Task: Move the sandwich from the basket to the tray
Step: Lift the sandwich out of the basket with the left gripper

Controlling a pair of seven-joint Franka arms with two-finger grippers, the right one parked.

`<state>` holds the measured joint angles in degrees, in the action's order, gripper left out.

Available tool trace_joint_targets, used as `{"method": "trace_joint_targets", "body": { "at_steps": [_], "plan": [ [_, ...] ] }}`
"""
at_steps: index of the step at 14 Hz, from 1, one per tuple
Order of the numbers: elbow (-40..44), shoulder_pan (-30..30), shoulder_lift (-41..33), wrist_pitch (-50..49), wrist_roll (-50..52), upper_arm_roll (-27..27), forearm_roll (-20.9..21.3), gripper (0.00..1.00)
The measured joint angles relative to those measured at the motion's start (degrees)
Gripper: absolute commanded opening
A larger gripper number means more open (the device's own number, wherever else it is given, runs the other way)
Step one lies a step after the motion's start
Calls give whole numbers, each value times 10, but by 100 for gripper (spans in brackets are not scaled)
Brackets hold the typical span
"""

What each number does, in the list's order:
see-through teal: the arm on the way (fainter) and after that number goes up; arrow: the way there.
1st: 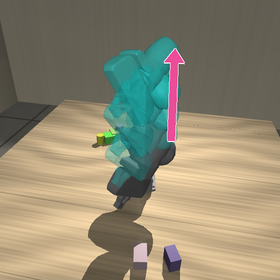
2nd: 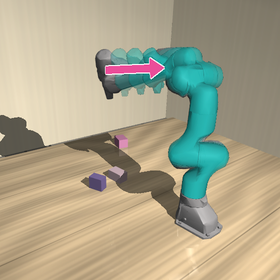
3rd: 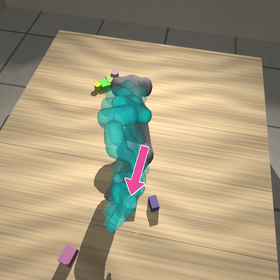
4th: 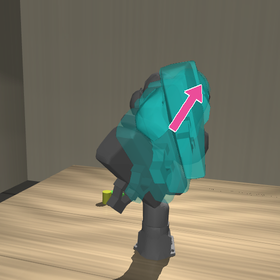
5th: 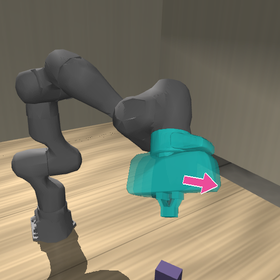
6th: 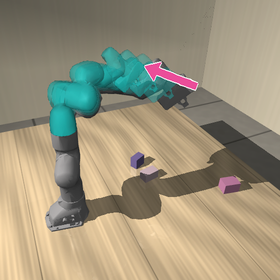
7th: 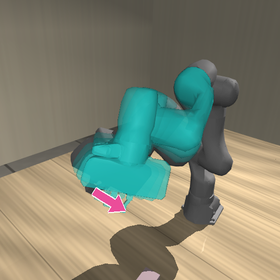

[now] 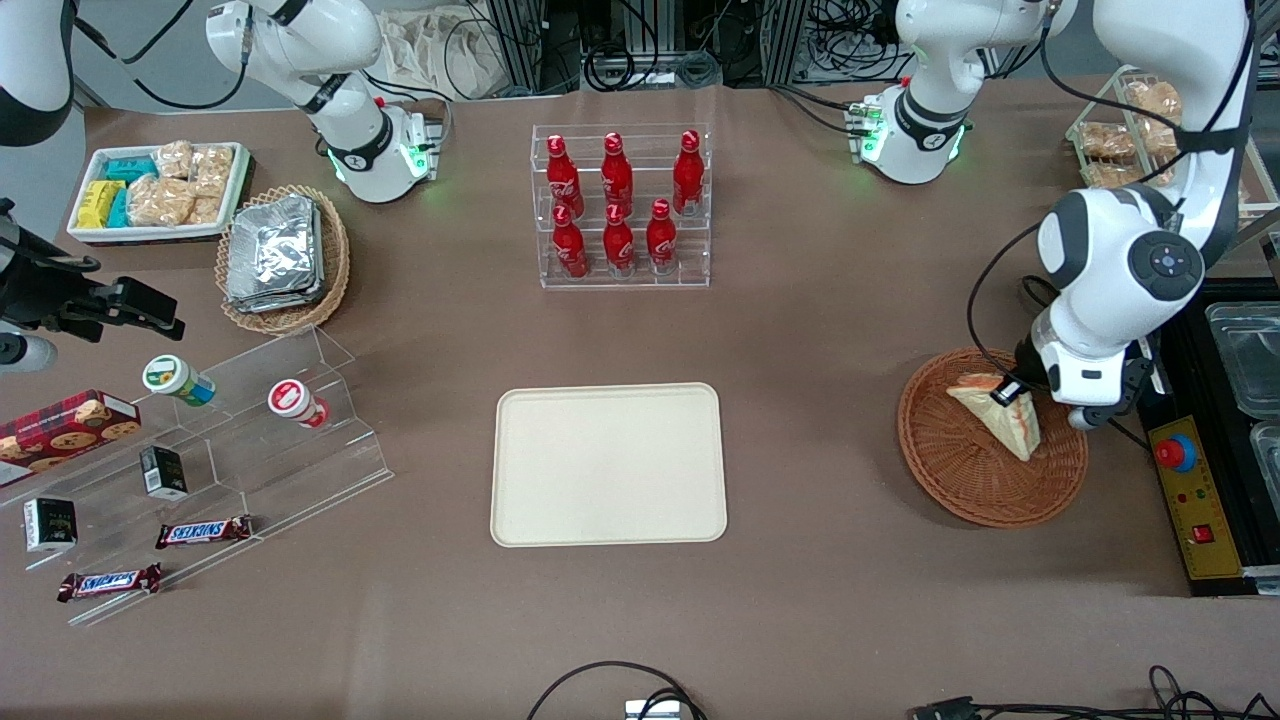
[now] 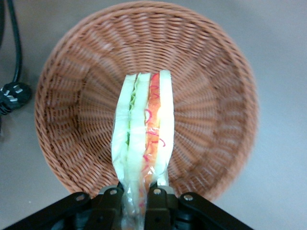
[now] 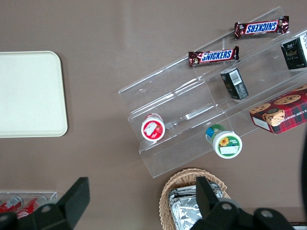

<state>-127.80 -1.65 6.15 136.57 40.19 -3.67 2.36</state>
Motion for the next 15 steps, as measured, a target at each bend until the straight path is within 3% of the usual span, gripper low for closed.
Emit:
{"method": "trace_joint_targets", "body": {
  "at_steps": [9, 15],
  "plan": [
    [101, 3, -7, -100, -51, -119, 2, 14],
    [189, 5, 25, -153, -53, -183, 39, 16]
  ]
}}
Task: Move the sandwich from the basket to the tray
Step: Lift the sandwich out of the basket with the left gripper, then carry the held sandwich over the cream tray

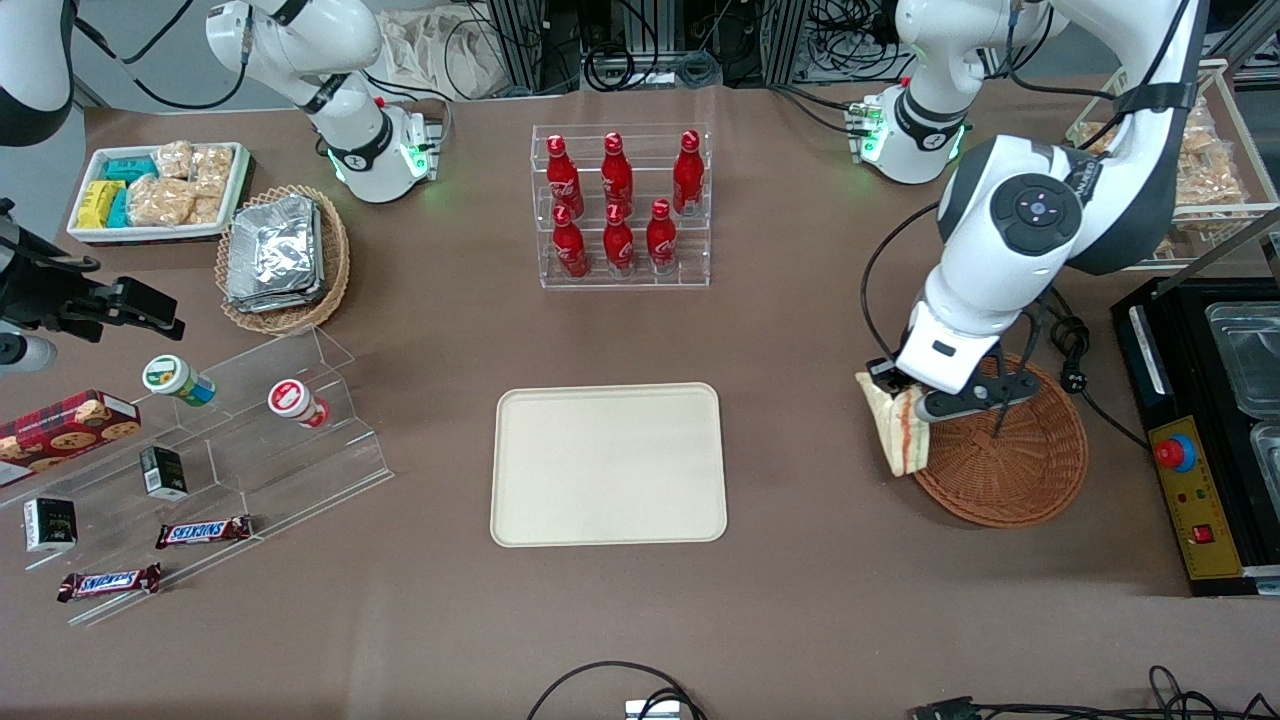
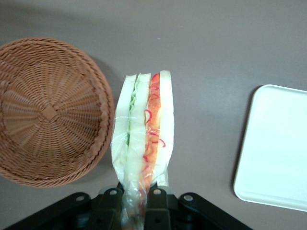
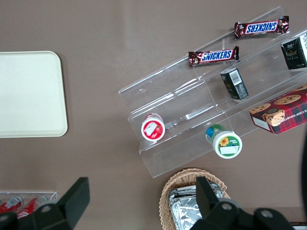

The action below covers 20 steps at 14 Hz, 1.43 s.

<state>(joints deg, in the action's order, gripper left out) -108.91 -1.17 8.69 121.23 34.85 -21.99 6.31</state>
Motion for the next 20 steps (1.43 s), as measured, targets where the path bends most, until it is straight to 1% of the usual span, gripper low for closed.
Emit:
{"method": "trace_joint_targets", "body": {
  "at_steps": [4, 5, 9, 11, 13, 15, 17, 20],
  "plan": [
    [17, 0, 17, 0, -4, -13, 2, 15],
    [21, 0, 18, 0, -5, -21, 8, 14],
    [50, 0, 40, 0, -4, -65, 60, 13],
    [76, 0, 65, -4, -4, -83, 75, 13],
    [115, 1, 95, -31, -4, -103, 98, 13],
    [162, 19, 132, -64, -3, -117, 121, 13],
    [206, 49, 169, -81, 6, -118, 130, 13],
    [243, 74, 214, -86, 15, -119, 146, 13]
  ]
}}
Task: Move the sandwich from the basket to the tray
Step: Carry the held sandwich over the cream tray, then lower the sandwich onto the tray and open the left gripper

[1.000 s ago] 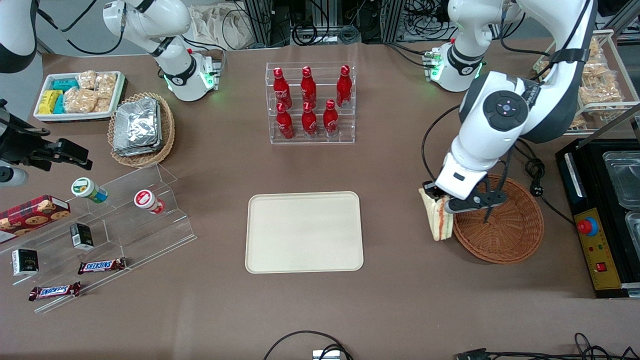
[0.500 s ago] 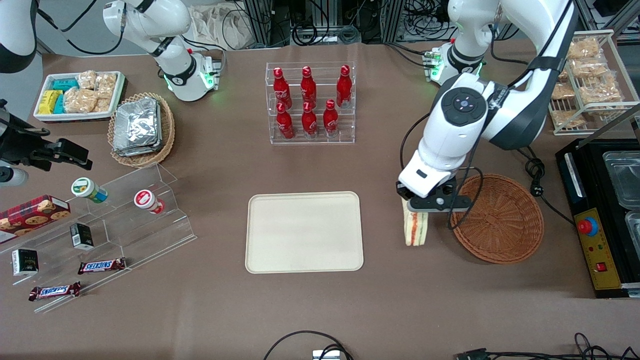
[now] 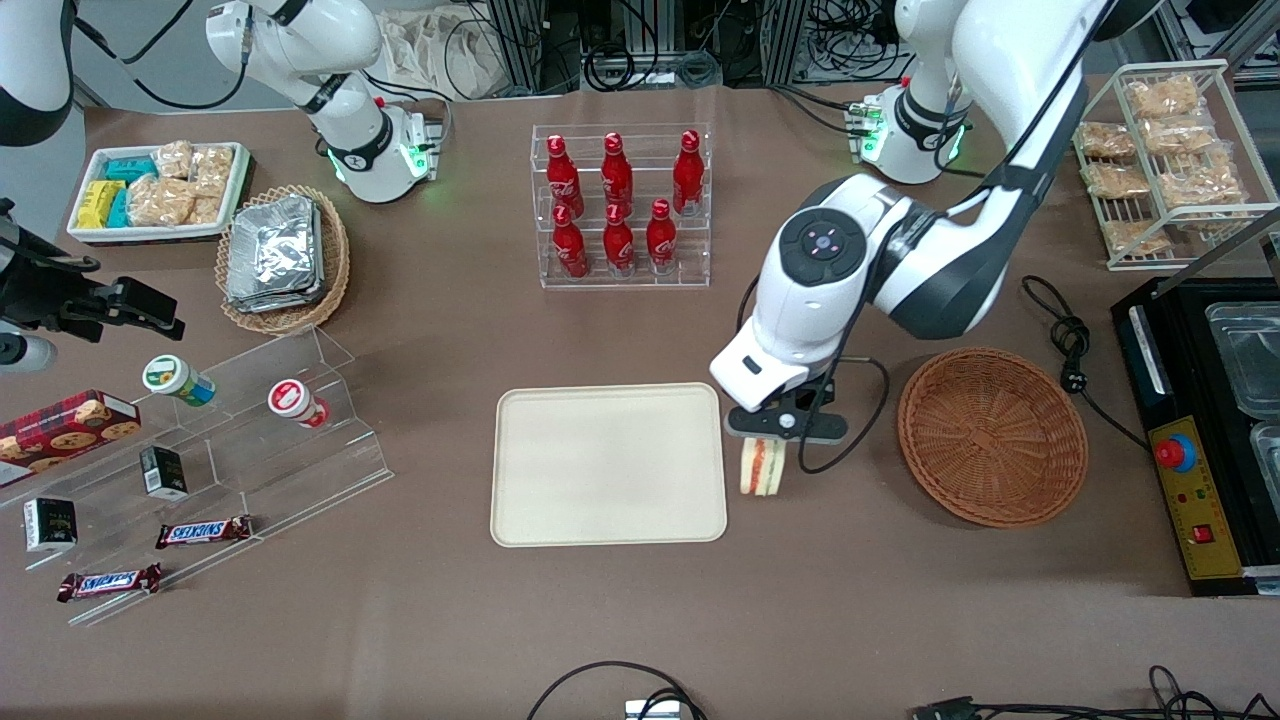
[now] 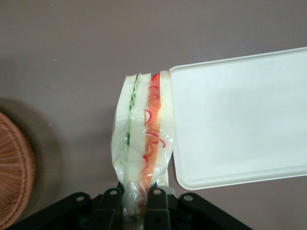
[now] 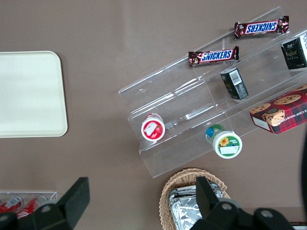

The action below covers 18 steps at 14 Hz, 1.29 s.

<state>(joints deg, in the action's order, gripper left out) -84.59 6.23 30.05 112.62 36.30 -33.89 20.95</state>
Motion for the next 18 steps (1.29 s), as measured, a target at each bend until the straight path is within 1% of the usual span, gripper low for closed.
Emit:
{"method": "trace_joint_targets", "body": {
  "at_steps": [5, 7, 13, 18],
  "plan": [
    [61, 43, 73, 0, 34, 0, 6, 13],
    [82, 57, 104, 0, 58, 0, 22, 13],
    [110, 80, 171, 11, 79, 1, 27, 13],
    [117, 120, 198, 34, 87, 39, 28, 13]
  ]
}}
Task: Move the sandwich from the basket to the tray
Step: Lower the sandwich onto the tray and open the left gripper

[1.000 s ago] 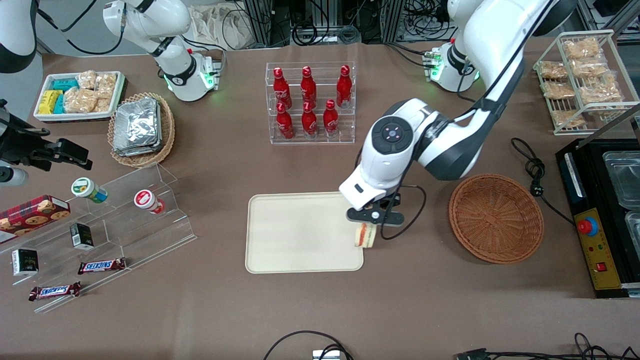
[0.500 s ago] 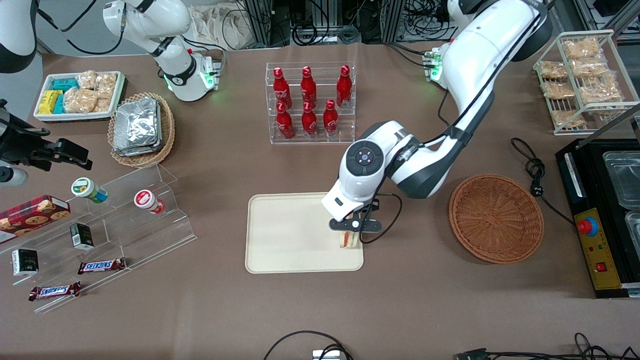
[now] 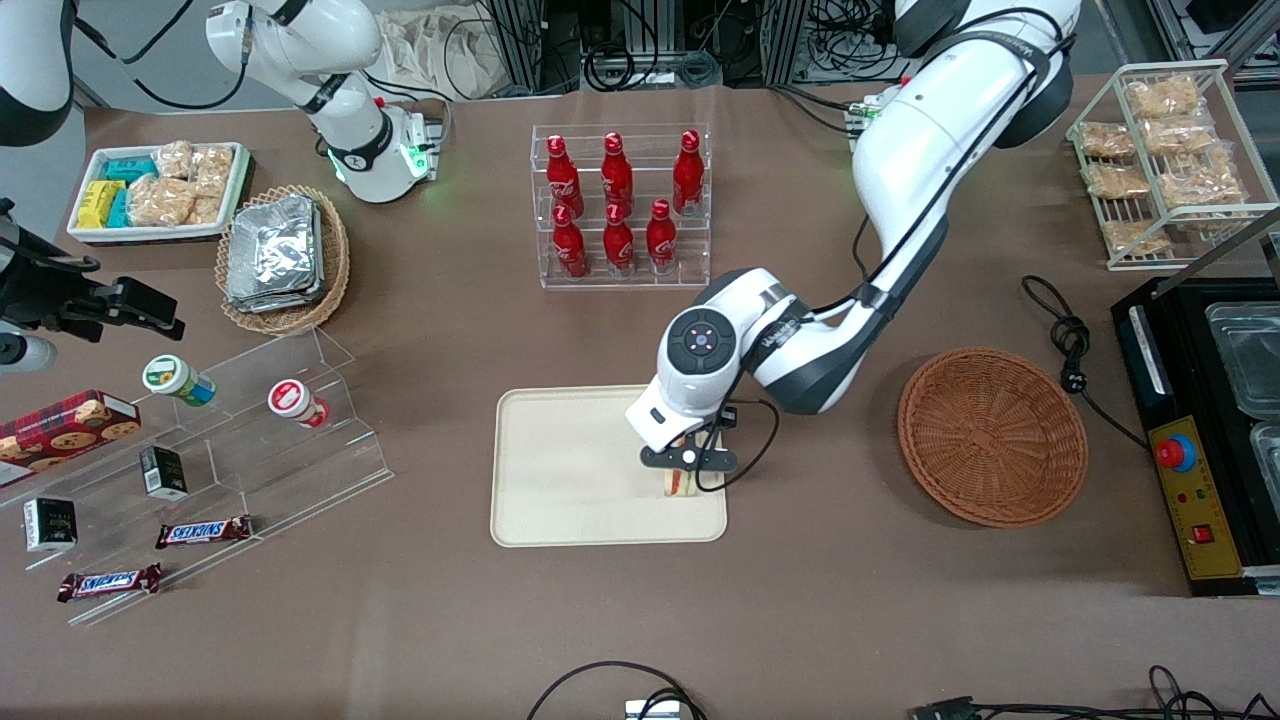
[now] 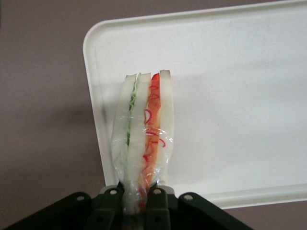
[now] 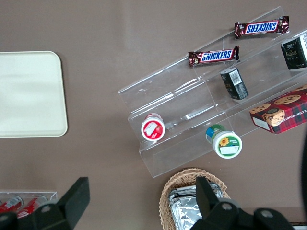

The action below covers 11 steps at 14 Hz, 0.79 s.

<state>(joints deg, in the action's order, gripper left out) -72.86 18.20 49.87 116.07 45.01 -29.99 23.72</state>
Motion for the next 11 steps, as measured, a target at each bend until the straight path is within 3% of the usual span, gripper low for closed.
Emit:
{"method": "trace_joint_targets", "body": {
  "at_steps": [3, 8, 9, 11],
  "plan": [
    [0, 9, 14, 16, 11, 9, 1, 15],
    [1, 9, 19, 20, 18, 11, 1, 31],
    [1, 10, 20, 26, 22, 11, 1, 36],
    [1, 10, 23, 35, 31, 11, 1, 58]
  ]
}}
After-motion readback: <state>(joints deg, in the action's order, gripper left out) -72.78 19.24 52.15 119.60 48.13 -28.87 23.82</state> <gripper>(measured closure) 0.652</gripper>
